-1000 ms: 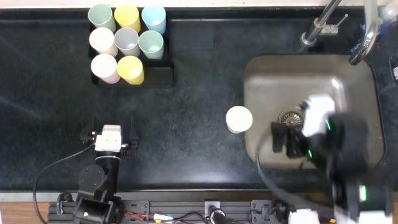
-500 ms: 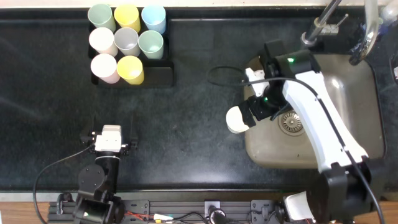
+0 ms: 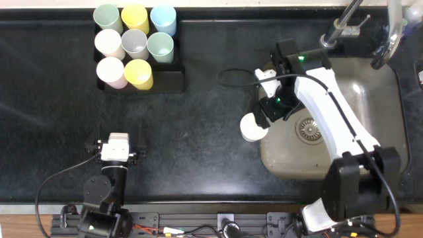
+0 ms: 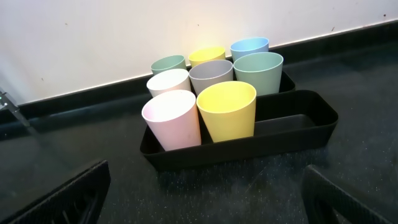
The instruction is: Store Cups
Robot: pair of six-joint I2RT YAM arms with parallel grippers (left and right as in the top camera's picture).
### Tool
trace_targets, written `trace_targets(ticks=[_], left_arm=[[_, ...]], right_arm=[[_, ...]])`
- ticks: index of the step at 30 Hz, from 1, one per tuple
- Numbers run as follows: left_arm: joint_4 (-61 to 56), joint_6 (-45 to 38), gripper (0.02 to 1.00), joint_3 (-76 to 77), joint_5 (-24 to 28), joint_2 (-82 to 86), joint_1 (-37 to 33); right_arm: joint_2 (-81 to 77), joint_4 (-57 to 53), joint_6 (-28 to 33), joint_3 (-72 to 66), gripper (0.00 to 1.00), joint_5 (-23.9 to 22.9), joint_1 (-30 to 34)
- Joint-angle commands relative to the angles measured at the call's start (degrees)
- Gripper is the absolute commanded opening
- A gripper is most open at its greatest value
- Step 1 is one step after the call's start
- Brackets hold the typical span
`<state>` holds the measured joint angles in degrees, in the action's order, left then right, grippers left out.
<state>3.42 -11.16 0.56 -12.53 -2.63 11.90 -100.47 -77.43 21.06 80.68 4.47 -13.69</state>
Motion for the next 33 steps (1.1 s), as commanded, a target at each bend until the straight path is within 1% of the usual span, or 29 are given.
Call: trace_targets(ticks=[1,4,5,6,7,9,10,12,15,17,20,24,26,29,33], left_arm=[[0.1,-1.0,1.0,-0.1,-0.6,0.7,-0.3],[0.1,-1.0,1.0,-0.1,-0.6,0.7,-0.3],[0.1,-1.0,1.0,-0.1,-0.6,0.7,-0.3],[0.1,-1.0,1.0,-0.1,-0.6,0.7,-0.3],[0.1,-1.0,1.0,-0.1,-0.6,0.7,-0.3],[0.1,-1.0,0.998,-0.1,-0.6,0.7,-0.3],[0.1,-1.0,0.998,-0.1,-0.6,0.7,-0.3],[0.1,-1.0,1.0,-0.1,-0.6,0.7,-0.3],[0.1,-1.0,1.0,-0.1,-0.6,0.7,-0.3],[0.1,-1.0,1.0,-0.1,-0.6,0.7,-0.3],[0.1,-1.0,1.0,-0.1,-0.6,0.7,-0.3],[0.1,-1.0,1.0,-0.1,-0.6,0.7,-0.3],[0.1,-1.0,1.0,-0.1,-0.6,0.7,-0.3],[0.1,-1.0,1.0,-0.1,-0.6,0.7,-0.3],[0.1,-1.0,1.0,-0.1,-0.6,0.7,-0.3]], right_arm=[[-2.0,0.4,0.9,0.9,1.0,0.2,0.2],[-2.8,1.0,0.9,0.9,0.993,0.2,0.2],[-2.9,1.0,0.9,0.9,0.974,0.2,0.2],[-2.9,1.1,0.9,0.9,0.921,0.2,0.1],[-2.9,1.1,0.9,0.9,0.781,0.2,0.1],[-2.9,1.0,0.9,0.9,0.104,0.2,0.1],[-2.9,1.0,0.8,0.8,0.045,0.3,0.1],[-2.9,0.8,0.8,0.8,0.045,0.7,0.1],[-2.9,0.6,0.8,0.8,0.045,2.8,-0.6],[-2.7,0.5,0.5,1.1,0.045,4.1,-1.8],[-1.9,-2.1,-1.5,5.6,0.045,4.1,-4.7],[-1.7,-6.8,-5.9,21.3,0.045,3.5,-8.4],[-1.9,-6.9,-10.0,30.9,0.042,2.1,-10.2],[-4.3,-7.2,-15.5,45.0,0.045,2.0,-13.0],[-12.2,-9.6,-17.4,58.3,0.042,1.9,-16.6]])
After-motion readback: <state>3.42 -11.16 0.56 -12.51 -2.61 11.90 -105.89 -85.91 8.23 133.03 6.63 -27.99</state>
